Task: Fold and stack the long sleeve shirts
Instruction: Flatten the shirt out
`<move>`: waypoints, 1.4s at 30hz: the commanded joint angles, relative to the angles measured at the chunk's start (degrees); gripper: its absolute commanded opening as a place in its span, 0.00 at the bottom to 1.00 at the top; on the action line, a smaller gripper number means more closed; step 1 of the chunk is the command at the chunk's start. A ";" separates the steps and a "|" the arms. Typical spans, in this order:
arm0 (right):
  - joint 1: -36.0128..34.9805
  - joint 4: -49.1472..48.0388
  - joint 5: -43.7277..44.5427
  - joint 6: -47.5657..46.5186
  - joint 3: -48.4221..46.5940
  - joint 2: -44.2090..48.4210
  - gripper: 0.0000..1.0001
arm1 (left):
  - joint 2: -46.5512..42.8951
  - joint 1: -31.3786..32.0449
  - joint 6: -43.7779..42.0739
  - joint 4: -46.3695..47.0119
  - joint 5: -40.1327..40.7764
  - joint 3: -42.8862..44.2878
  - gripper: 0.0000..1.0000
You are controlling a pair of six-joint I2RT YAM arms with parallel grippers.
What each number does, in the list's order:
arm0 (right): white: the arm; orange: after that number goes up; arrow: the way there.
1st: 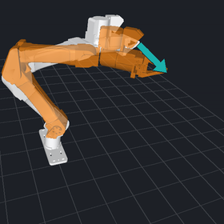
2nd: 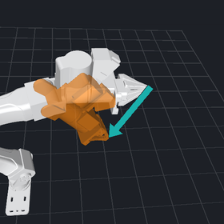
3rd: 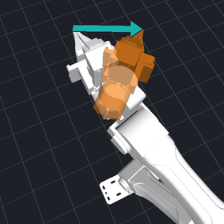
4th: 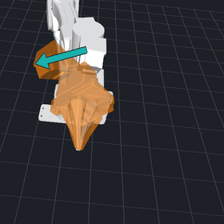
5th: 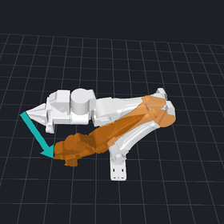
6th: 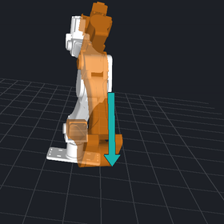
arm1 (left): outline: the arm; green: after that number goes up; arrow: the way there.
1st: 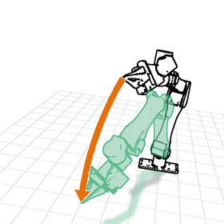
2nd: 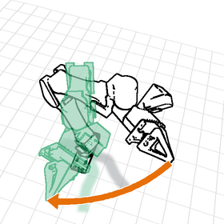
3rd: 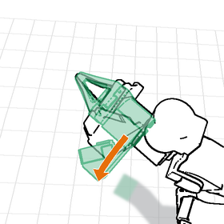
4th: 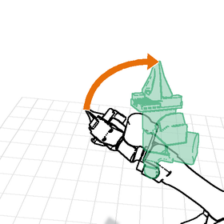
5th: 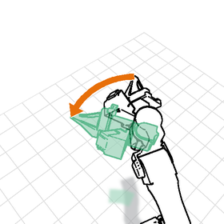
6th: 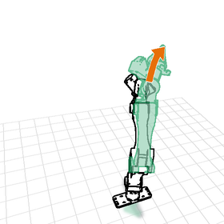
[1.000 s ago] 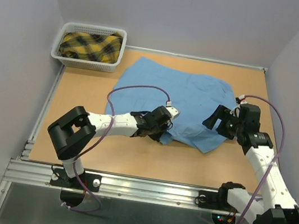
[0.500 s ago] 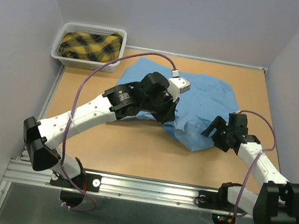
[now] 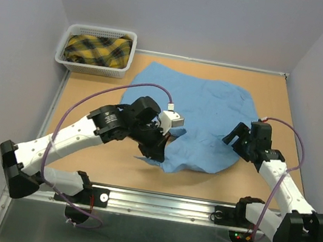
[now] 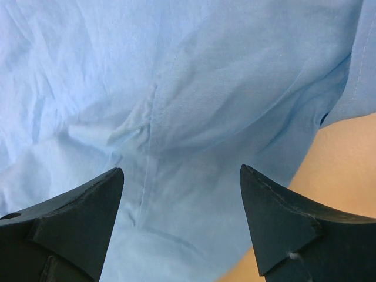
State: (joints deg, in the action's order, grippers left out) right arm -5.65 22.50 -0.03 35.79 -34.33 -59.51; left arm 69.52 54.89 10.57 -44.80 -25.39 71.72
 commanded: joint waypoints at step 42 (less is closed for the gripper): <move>-0.06 -1.22 9.18 -7.58 -24.13 -23.80 0.86 | 37.23 -24.30 -0.82 15.16 17.83 18.45 0.84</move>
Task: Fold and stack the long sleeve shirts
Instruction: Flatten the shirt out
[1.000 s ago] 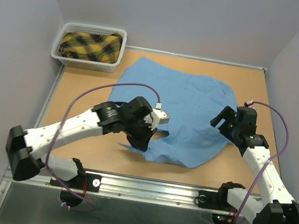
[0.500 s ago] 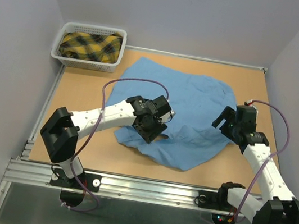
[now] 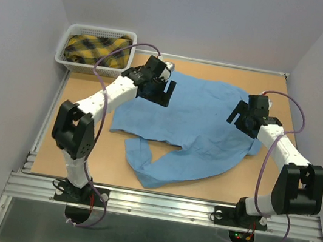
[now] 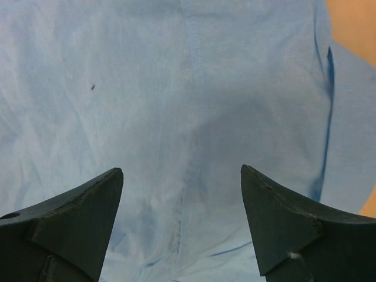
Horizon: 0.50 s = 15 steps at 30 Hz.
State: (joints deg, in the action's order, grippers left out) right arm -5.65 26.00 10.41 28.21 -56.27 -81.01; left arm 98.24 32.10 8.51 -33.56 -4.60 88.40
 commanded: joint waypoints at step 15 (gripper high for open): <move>-0.15 -4.56 -5.40 5.89 15.93 7.43 0.86 | 6.82 -3.53 10.99 15.45 -4.98 -23.77 0.83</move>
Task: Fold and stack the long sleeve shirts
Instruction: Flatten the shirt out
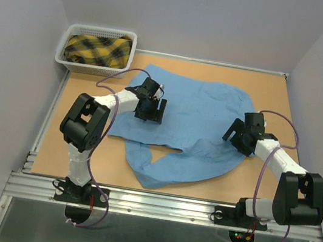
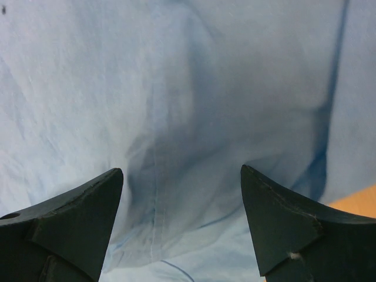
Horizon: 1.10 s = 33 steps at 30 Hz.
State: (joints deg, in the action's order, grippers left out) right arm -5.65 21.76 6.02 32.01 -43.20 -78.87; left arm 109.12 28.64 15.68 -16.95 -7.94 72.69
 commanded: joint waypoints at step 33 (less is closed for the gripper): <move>5.39 -1.72 -16.74 -28.40 -55.93 -42.06 0.85 | 10.32 -2.63 0.75 -3.36 8.21 16.01 0.95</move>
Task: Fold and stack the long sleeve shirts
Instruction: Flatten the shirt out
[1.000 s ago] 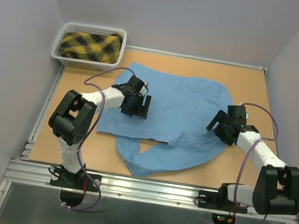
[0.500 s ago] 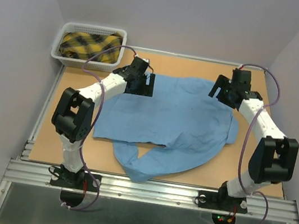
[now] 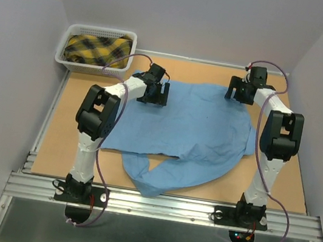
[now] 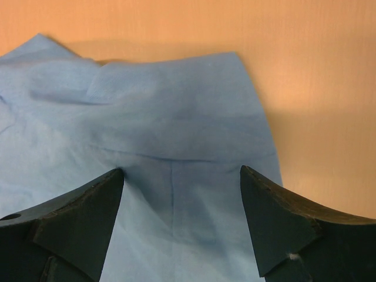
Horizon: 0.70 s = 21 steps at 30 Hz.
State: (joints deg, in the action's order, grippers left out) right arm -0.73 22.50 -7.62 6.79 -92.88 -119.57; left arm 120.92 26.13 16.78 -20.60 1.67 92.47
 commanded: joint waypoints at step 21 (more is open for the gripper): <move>3.81 -5.28 -17.96 -5.29 -14.53 -15.34 0.88 | -7.54 -0.11 -0.25 5.48 -4.13 -20.31 0.94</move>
State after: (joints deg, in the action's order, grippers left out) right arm 2.94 18.90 -22.57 2.79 -106.45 -133.60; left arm 113.14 26.13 16.12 -7.57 -1.10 75.42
